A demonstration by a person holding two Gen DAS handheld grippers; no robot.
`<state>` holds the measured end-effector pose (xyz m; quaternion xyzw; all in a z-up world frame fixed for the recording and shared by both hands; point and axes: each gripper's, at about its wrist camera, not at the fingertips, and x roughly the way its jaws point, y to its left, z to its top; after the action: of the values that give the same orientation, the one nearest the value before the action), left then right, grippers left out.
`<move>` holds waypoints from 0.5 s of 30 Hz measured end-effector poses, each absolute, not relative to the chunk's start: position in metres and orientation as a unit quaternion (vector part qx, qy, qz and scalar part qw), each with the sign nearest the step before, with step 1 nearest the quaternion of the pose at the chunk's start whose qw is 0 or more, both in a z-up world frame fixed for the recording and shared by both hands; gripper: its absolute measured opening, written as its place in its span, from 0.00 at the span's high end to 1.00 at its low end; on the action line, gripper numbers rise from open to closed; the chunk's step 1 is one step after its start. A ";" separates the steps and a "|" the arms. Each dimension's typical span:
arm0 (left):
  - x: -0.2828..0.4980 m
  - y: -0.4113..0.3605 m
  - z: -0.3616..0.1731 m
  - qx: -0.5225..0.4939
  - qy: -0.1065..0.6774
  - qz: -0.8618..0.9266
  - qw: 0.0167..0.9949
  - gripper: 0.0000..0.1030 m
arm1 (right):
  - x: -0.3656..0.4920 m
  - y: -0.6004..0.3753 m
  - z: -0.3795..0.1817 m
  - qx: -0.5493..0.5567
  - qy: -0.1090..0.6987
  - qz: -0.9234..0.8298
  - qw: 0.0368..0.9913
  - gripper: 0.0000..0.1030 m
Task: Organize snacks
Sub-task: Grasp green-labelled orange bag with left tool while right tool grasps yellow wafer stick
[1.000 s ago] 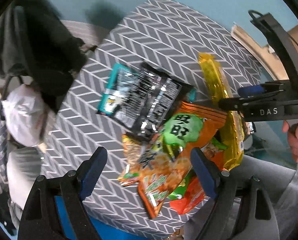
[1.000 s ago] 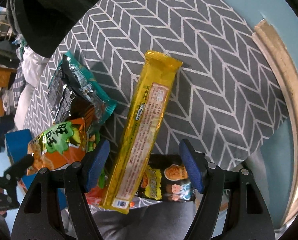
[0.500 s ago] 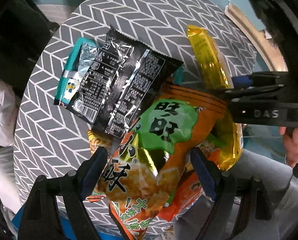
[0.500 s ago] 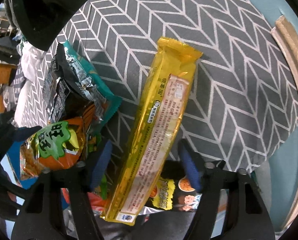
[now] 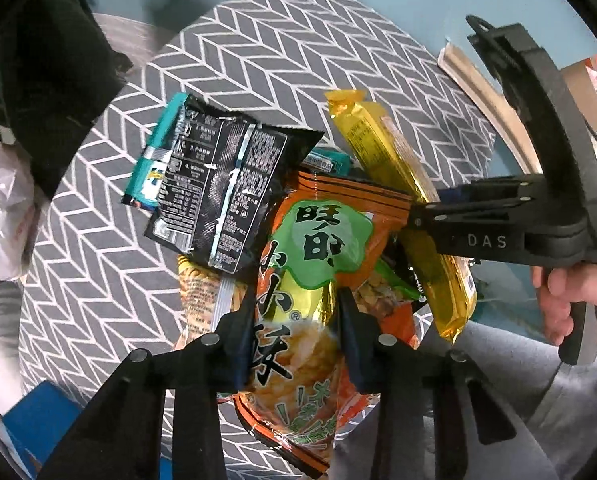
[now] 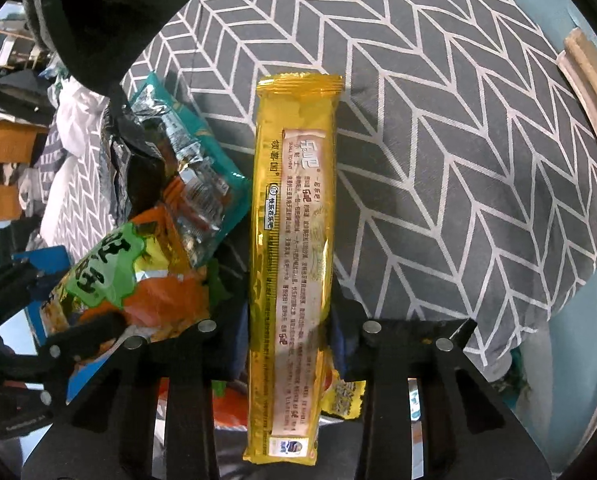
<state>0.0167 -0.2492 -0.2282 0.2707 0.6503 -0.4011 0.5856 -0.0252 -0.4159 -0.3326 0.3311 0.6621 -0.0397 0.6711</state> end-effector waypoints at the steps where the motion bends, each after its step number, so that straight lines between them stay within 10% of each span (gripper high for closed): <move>1: 0.016 -0.247 -0.224 0.266 0.650 -0.398 0.590 0.64 | -0.026 -0.416 -0.330 0.333 0.660 -0.040 0.672 0.69; 15: 0.010 -0.213 -0.180 0.188 0.639 -0.379 0.642 0.64 | -0.036 -0.413 -0.296 0.329 0.638 -0.035 0.695 0.69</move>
<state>0.0101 -0.2131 -0.1804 0.1878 0.6392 -0.3786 0.6424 -0.0361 -0.4127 -0.2957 0.3286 0.6381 -0.0348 0.6955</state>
